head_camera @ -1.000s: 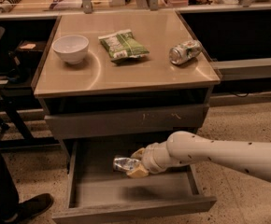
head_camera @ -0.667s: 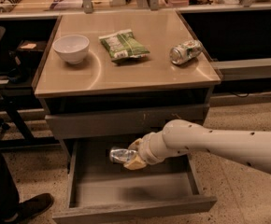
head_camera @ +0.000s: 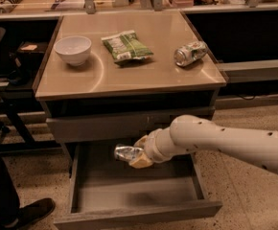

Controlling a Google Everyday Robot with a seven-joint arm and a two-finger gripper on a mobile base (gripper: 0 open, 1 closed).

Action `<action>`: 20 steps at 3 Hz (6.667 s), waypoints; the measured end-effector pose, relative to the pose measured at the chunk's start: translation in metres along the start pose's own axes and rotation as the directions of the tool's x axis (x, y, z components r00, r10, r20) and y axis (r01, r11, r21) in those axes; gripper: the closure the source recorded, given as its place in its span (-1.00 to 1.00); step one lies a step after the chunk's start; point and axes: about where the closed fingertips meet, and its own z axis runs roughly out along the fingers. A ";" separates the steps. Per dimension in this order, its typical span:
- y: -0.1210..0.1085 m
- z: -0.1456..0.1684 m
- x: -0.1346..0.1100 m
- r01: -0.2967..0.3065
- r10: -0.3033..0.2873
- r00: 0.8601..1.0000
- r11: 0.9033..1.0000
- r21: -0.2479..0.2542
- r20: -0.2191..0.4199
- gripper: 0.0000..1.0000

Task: Pick redbull can from middle drawer and place on counter

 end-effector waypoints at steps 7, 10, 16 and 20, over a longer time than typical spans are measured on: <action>-0.083 -0.164 -0.155 0.207 -0.205 0.978 0.958 0.197 -0.030 1.00; -0.138 -0.158 -0.189 0.242 -0.245 0.970 0.956 0.164 -0.005 1.00; -0.192 -0.099 -0.197 0.249 -0.251 0.967 0.967 0.046 0.033 0.61; -0.192 -0.099 -0.197 0.250 -0.251 0.967 0.967 0.046 0.033 -1.00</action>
Offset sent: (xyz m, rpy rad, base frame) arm 0.0160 -0.0050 0.1547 -0.0777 -0.1200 -0.0088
